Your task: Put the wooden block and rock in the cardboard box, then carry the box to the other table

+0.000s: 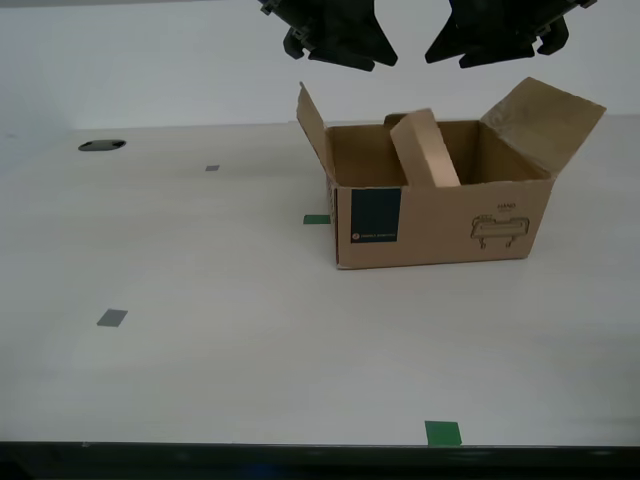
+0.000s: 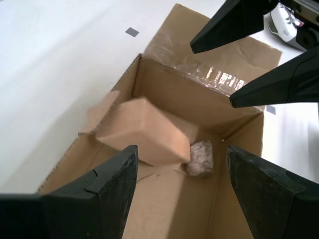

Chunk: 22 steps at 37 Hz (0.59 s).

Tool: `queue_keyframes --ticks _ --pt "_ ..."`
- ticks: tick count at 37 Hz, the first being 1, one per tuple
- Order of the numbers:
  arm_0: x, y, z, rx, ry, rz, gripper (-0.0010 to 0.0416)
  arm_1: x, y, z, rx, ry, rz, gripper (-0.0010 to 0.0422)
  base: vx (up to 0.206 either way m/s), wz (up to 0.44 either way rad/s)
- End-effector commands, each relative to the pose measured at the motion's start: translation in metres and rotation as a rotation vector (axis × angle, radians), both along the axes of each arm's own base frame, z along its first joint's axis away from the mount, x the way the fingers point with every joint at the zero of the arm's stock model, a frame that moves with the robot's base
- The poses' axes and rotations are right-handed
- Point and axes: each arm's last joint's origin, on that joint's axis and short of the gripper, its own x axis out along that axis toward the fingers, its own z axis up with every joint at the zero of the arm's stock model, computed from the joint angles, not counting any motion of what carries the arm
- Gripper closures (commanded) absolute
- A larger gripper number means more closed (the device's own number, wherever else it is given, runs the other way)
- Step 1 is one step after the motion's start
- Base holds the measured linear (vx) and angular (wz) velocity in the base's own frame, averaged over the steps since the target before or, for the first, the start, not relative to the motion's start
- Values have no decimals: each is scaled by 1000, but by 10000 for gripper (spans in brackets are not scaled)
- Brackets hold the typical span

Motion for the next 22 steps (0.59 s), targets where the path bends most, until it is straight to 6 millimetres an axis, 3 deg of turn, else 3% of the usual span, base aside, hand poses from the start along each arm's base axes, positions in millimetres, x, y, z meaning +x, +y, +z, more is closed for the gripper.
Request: queue_keyframes --ticks 1,9,22 --pt "0 0 1 2 -1 -1 102 0 -1 1 -9 25 13 177 0 0" --pt "3 0 11 -19 29 -20 125 0 -1 1 -28 125 90 176 0 0" --pt "9 -2 64 -99 97 -91 144 4 -1 19 -76 275 214 176 0 0"
